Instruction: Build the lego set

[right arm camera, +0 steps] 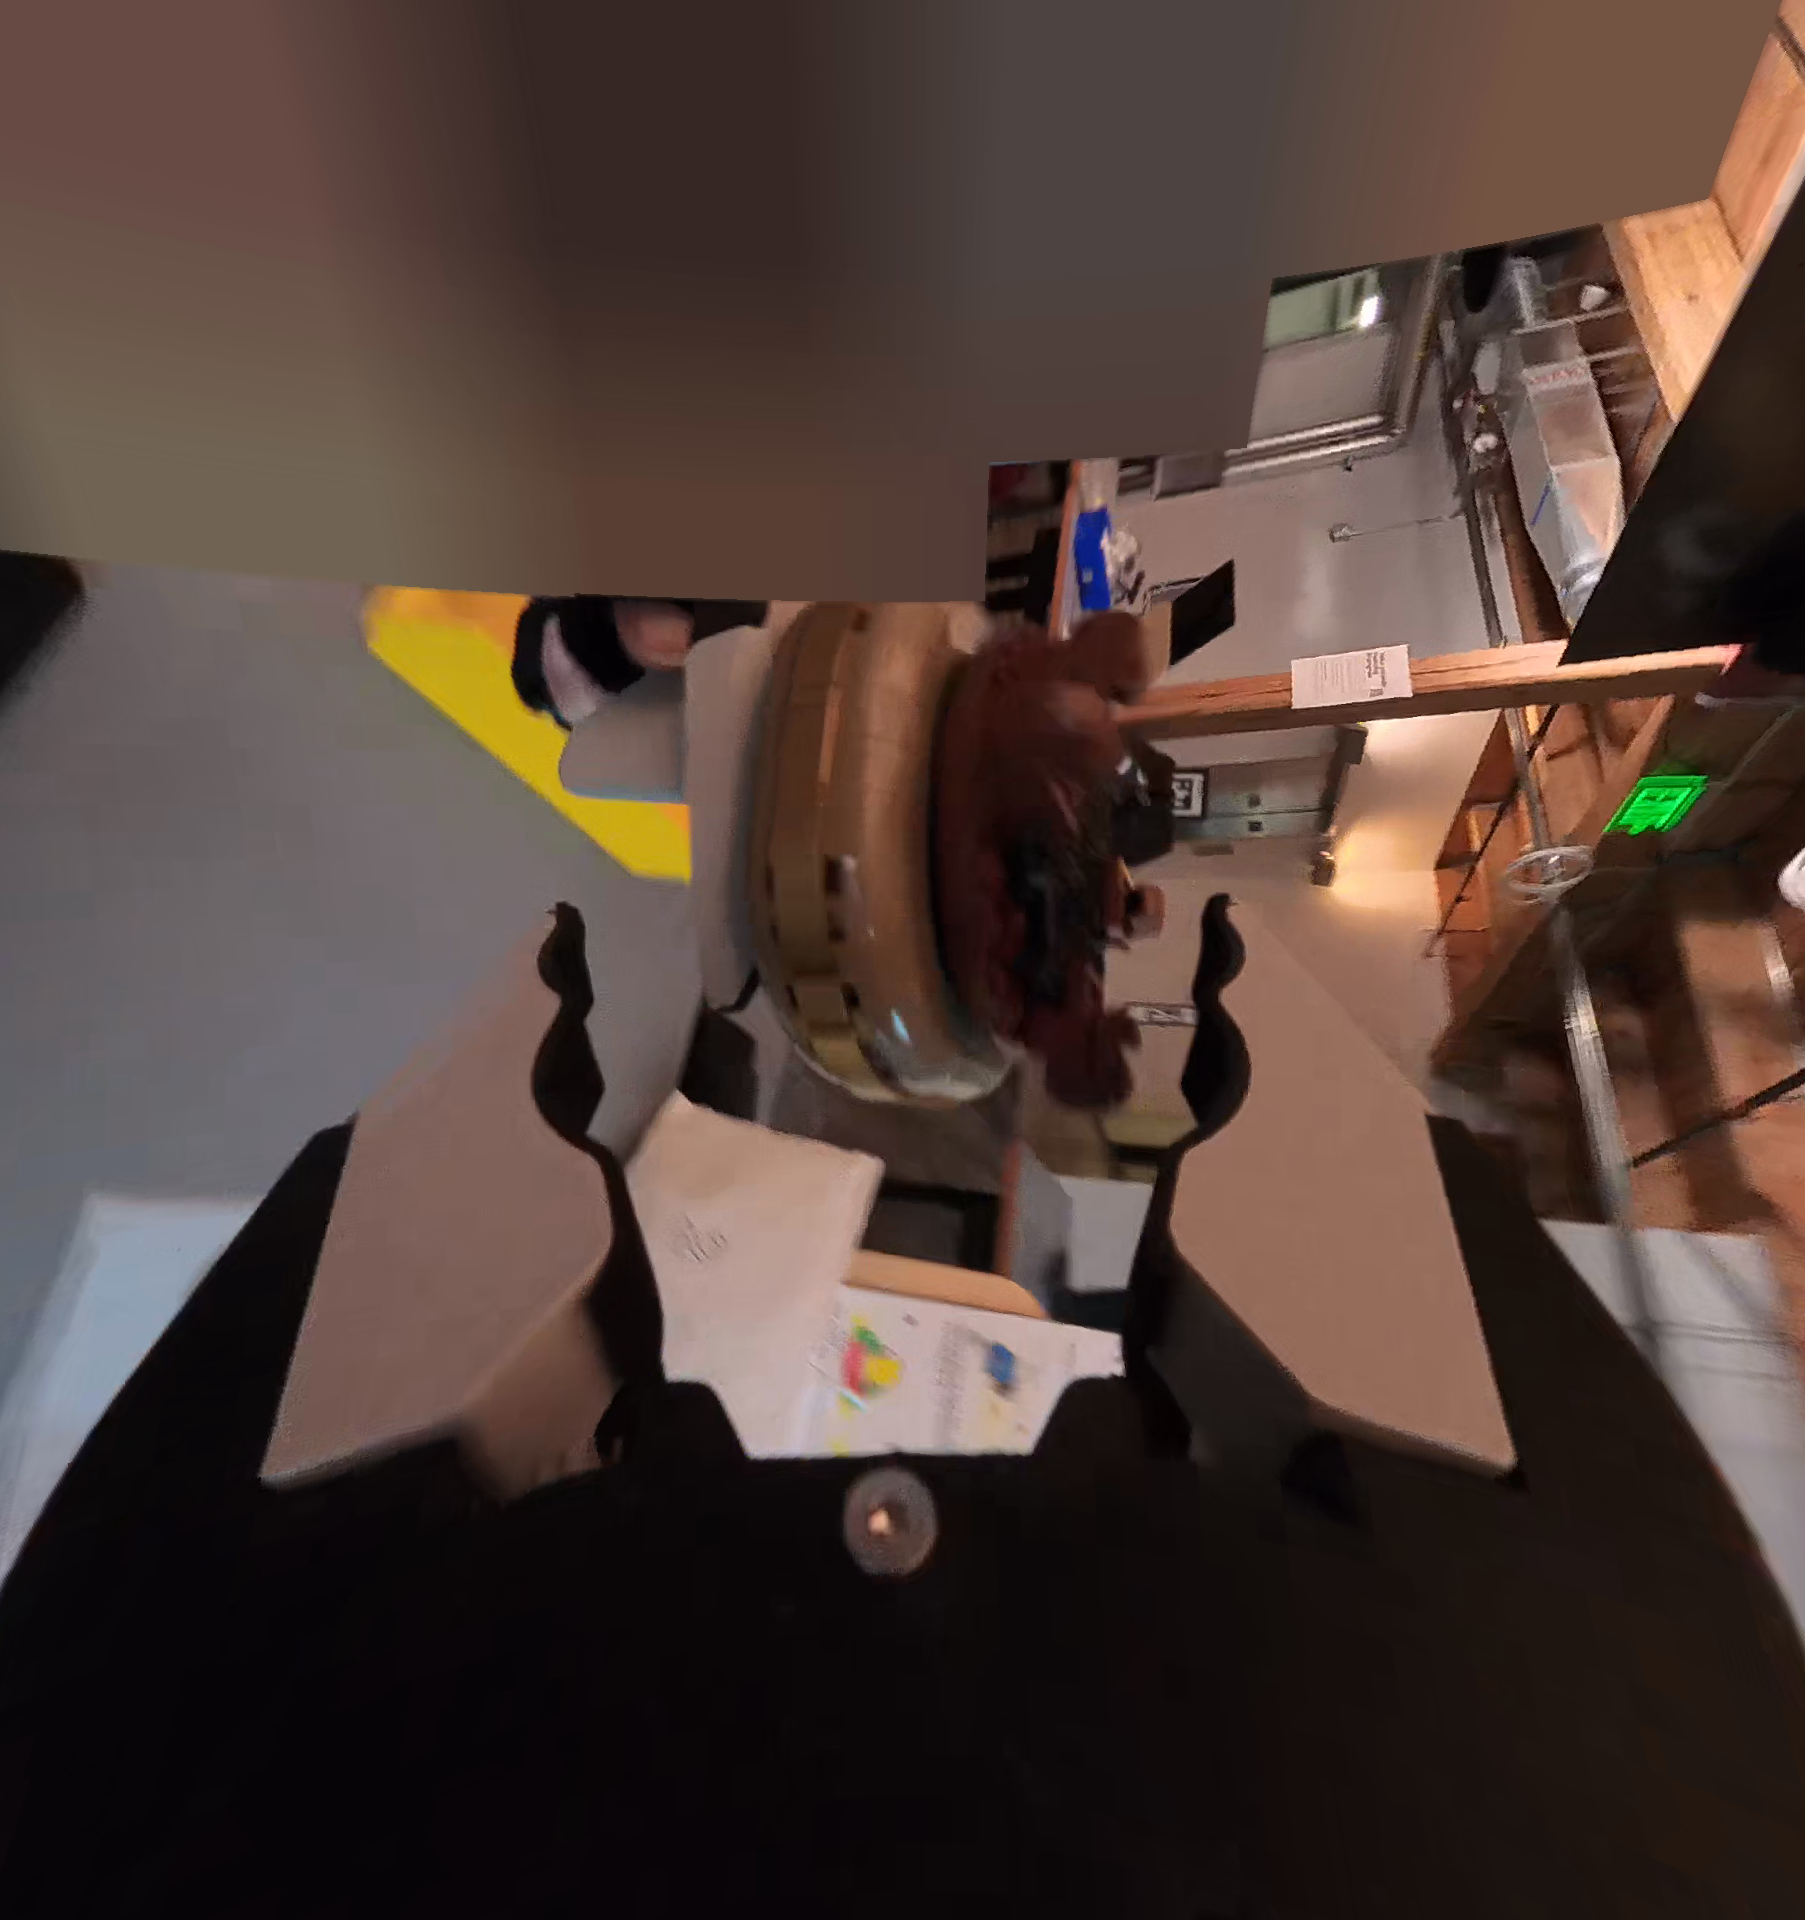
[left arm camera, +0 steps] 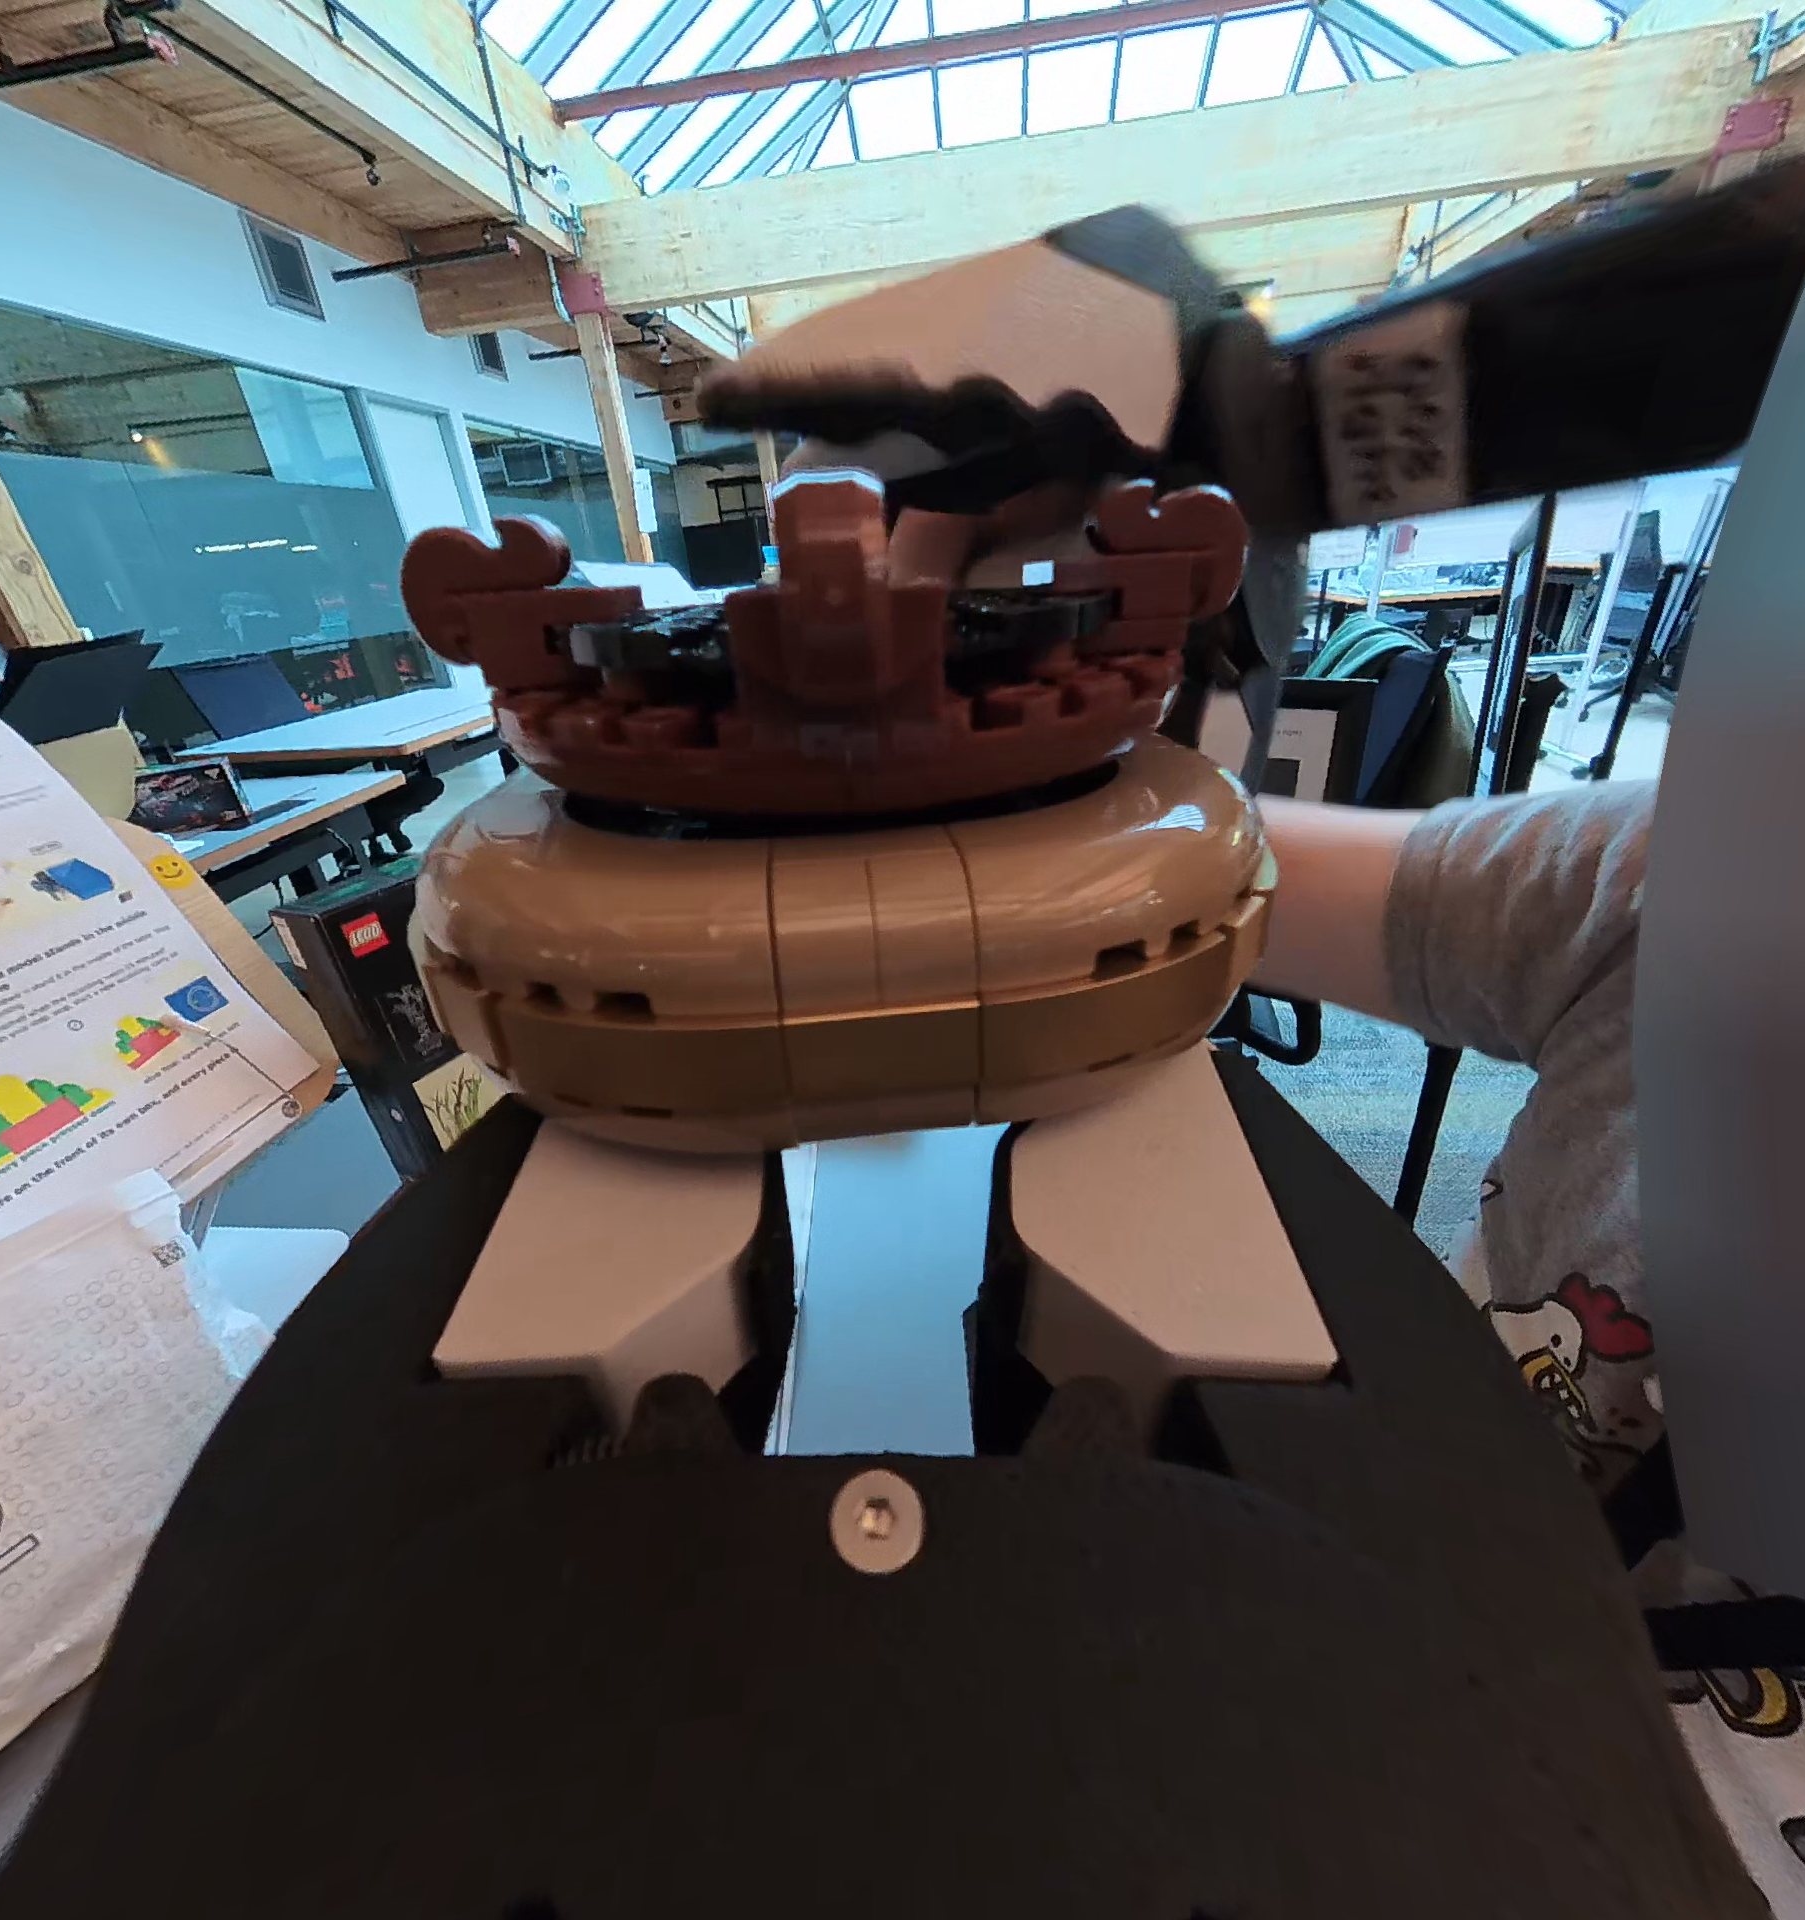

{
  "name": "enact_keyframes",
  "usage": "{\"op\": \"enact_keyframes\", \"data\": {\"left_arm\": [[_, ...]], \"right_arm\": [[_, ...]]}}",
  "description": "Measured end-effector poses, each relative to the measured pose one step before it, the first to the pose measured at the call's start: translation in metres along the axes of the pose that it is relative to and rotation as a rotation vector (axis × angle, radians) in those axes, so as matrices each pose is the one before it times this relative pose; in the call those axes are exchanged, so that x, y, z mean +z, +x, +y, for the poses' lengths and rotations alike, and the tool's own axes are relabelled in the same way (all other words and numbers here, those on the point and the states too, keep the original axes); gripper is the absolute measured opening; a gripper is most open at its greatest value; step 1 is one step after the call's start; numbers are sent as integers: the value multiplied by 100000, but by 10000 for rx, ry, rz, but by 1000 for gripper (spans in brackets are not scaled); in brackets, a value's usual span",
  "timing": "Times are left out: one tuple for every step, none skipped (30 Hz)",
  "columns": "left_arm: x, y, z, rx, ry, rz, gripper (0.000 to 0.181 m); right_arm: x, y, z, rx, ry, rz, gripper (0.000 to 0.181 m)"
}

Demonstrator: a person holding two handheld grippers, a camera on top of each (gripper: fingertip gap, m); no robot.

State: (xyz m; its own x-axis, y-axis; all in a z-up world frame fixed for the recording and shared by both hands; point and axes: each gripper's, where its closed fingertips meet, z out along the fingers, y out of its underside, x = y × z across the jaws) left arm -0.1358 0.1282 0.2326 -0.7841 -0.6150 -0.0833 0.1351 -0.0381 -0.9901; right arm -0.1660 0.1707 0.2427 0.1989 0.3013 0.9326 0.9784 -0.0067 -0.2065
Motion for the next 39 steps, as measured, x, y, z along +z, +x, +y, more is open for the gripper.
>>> {"op": "enact_keyframes", "data": {"left_arm": [[-146,110,-172,51,50,15,34],[-133,84,-128,54,50,23,34],[-83,149,-163,30,61,36,34],[-12,132,-126,8,65,43,34],[-13,134,-145,-10,53,64,34],[-48,85,-39,-38,39,79,34],[26,77,29,-4,34,85,34],[182,43,-35,17,56,49,34],[203,-73,18,-18,25,41,34],[222,-230,203,-47,-20,13,34],[223,-180,249,1,-12,50,34],[150,-56,122,70,53,113,34],[186,32,51,-3,44,130,34],[158,-16,162,-61,31,98,34],[324,-417,440,7,32,57,34],[367,-455,462,102,-64,9,34],[-76,-477,557,91,-162,-37,34],[225,-408,553,-6,-159,-60,34],[214,-370,422,-64,-72,-34,34],[192,-258,315,-87,4,55,34],[144,-211,249,-125,37,88,34],[63,-325,219,-143,55,8,34],[15,-303,220,-91,58,13,34],[-23,-207,245,-36,23,43,34],[-10,-258,335,-39,-97,3,34],[-10,-283,326,-58,-148,-33,34],[-17,-284,249,-50,-128,-73,34],[-34,-239,243,-9,-102,-74,34],[-23,-141,290,9,-128,-16,34],[-31,-97,189,46,-60,10,34],[-22,-58,76,-11,6,19,34],[6,-41,52,-94,5,46,34],[6,-13,117,-94,-28,54,35],[32,-14,187,-107,-62,40,35],[44,-94,233,-94,-116,-23,36],[52,-175,185,-38,-92,-90,37],[67,-254,127,-30,-44,-151,39],[92,-272,179,-54,-80,-149,41],[85,-298,202,-24,-105,-158,43]], "right_arm": [[-747,697,-99,991,598,280,116],[-812,729,-178,1218,745,225,117],[-748,476,-225,1406,853,-15,119],[-624,482,-14,1463,768,-70,121],[-445,478,252,1424,630,-135,123],[-283,93,522,1262,493,-434,126],[-91,28,446,1195,515,-472,127],[-55,103,364,1060,498,-444,127],[-38,-23,238,865,476,-506,127],[-62,18,95,664,434,-411,124],[-94,341,25,459,391,-145,122],[-66,328,42,129,311,-62,122],[-40,377,152,-47,193,52,121],[-2,558,356,-10,22,190,121],[67,349,403,-41,-7,79,121],[94,25,319,-17,44,-115,121],[87,-3,310,106,35,-157,121],[38,41,243,100,54,-144,121],[-19,283,380,107,-35,-4,120],[-66,560,476,71,-104,155,117],[-107,514,359,36,-28,135,114],[-166,129,135,181,100,-110,109],[-190,70,68,88,128,-132,105],[-159,281,221,-21,60,13,104],[-137,269,345,6,-32,14,104],[-138,281,255,27,7,35,104],[-136,284,211,35,29,49,104],[-77,175,271,-45,-12,18,105],[-49,205,290,-154,-38,79,105],[-9,78,131,-94,13,8,104],[24,58,73,17,-29,-32,105],[25,46,35,41,-37,-20,105],[24,15,77,42,-33,-24,105],[-8,28,134,47,-20,-13,105],[-5,75,127,46,-2,15,105],[-7,146,95,9,11,45,104],[-12,205,53,-2,25,64,104],[-3,246,116,46,-21,86,105],[10,204,179,-44,-63,60,105]]}}
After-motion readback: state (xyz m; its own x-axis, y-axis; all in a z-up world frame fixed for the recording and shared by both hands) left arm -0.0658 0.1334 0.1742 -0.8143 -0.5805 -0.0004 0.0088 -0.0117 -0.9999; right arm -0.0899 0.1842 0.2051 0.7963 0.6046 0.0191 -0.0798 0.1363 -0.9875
